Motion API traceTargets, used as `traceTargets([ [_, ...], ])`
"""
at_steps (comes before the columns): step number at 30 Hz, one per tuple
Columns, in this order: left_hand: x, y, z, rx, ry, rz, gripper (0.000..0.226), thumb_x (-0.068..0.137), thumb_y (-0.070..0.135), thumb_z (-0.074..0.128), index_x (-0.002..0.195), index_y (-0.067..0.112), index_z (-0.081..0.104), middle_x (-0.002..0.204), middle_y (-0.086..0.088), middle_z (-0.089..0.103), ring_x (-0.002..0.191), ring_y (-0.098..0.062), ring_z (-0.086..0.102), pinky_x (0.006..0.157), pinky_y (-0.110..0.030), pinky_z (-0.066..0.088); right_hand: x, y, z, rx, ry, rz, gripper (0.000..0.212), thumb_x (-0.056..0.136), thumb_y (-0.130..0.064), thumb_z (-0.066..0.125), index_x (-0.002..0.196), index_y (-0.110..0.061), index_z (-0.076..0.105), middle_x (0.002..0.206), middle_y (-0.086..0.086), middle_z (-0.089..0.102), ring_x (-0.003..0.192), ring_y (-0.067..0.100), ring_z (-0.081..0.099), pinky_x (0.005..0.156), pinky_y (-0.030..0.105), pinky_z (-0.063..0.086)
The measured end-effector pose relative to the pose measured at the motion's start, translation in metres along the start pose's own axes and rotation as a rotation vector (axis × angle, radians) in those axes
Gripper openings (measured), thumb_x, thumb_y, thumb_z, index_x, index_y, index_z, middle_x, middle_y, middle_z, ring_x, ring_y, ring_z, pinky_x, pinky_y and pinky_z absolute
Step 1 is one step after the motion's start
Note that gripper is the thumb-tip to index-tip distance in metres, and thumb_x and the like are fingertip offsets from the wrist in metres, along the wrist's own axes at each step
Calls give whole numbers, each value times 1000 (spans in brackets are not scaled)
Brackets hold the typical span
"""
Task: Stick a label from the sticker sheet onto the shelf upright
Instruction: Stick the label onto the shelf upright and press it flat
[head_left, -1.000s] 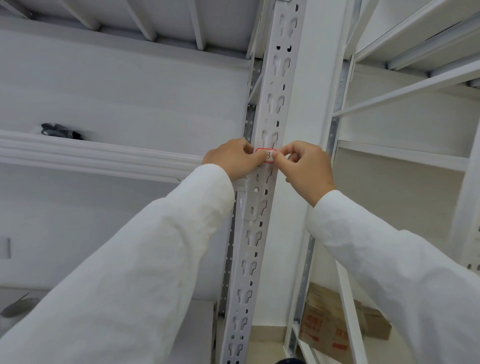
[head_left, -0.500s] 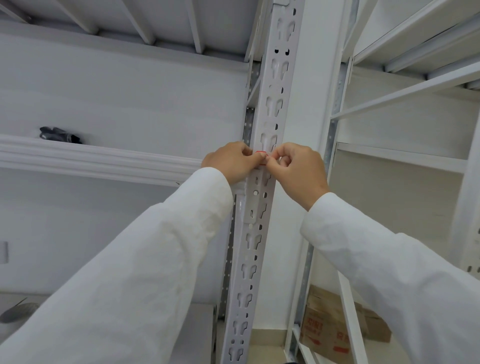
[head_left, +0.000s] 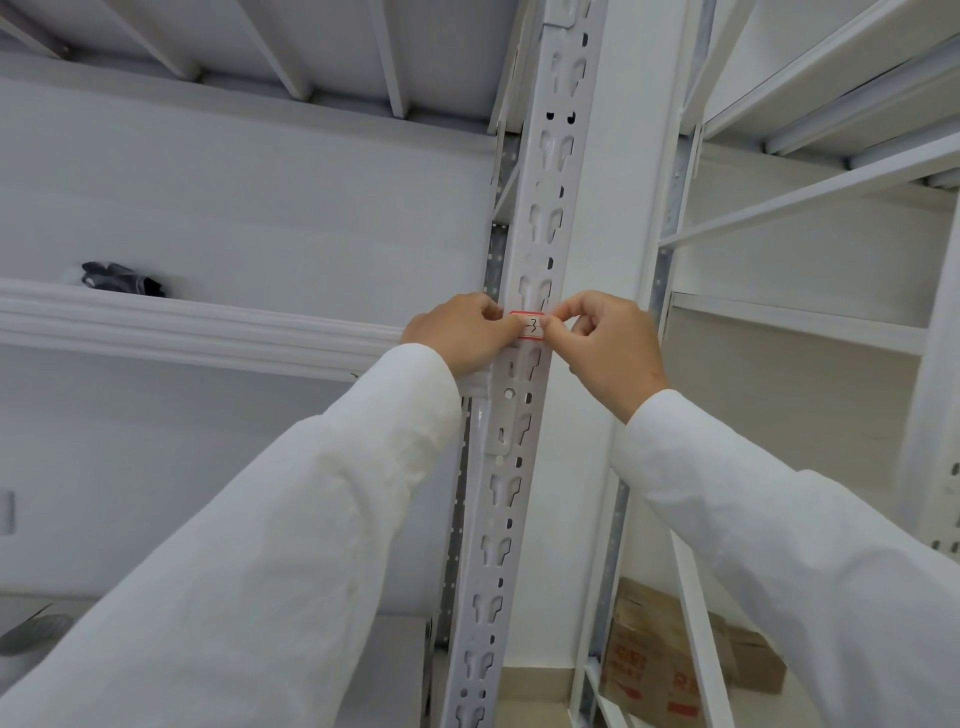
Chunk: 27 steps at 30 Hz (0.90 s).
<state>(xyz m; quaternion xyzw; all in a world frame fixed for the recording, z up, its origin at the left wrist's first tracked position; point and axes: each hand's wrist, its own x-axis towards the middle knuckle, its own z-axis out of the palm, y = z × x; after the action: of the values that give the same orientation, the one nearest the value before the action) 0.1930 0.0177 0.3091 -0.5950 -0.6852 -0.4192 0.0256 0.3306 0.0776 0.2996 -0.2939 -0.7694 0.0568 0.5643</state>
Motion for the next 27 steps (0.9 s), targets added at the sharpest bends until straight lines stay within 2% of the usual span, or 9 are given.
traceTargets([
  [6, -1, -1, 1, -26, 11, -5, 40, 89, 52, 46, 109, 20, 58, 116, 2, 62, 110, -22, 56, 99, -36, 39, -5, -8, 7, 6, -35, -51, 15, 80, -29, 63, 69, -20, 59, 50, -8, 47, 52, 12, 46, 59, 28, 44],
  [11, 0, -2, 0, -26, -4, -5, 36, 89, 49, 46, 110, 22, 59, 118, 1, 63, 111, -23, 56, 101, -37, 39, -11, -7, 9, -15, -30, -115, 18, 81, -26, 62, 65, -25, 55, 47, -8, 45, 49, 7, 43, 55, 25, 41],
  [14, 0, -3, -2, -51, -35, 12, 32, 91, 44, 45, 108, 21, 59, 115, -3, 65, 110, -26, 58, 102, -41, 41, -17, -10, 11, -32, -40, -161, 23, 81, -29, 62, 61, -29, 51, 46, -9, 44, 49, 9, 44, 58, 28, 45],
  [17, -1, -2, -5, -46, -61, 36, 33, 93, 40, 44, 110, 17, 60, 117, -6, 64, 111, -27, 57, 102, -43, 41, -11, -11, 6, -3, 2, -130, 17, 79, -33, 66, 66, -25, 58, 47, -8, 46, 50, 9, 44, 57, 28, 43],
  [20, -3, -1, -8, -32, -103, 45, 32, 95, 33, 43, 118, 17, 58, 123, -5, 61, 115, -26, 55, 104, -41, 40, -5, -5, -1, 5, 13, -89, 12, 78, -26, 64, 66, -25, 60, 48, -7, 48, 51, 12, 49, 59, 29, 44],
  [24, -2, -4, -10, -64, -139, 26, 36, 90, 28, 47, 125, 22, 54, 128, -1, 59, 118, -22, 53, 107, -40, 38, -4, -1, -3, 16, -26, -55, 15, 80, -22, 62, 67, -28, 59, 51, -4, 51, 61, 29, 60, 65, 34, 50],
  [27, -4, -4, -9, -60, -145, 32, 39, 89, 28, 46, 128, 23, 52, 131, 1, 57, 121, -23, 52, 108, -41, 37, -4, -3, -1, 42, -18, -55, 8, 80, -21, 62, 72, -22, 63, 51, -3, 51, 58, 26, 58, 66, 34, 51],
])
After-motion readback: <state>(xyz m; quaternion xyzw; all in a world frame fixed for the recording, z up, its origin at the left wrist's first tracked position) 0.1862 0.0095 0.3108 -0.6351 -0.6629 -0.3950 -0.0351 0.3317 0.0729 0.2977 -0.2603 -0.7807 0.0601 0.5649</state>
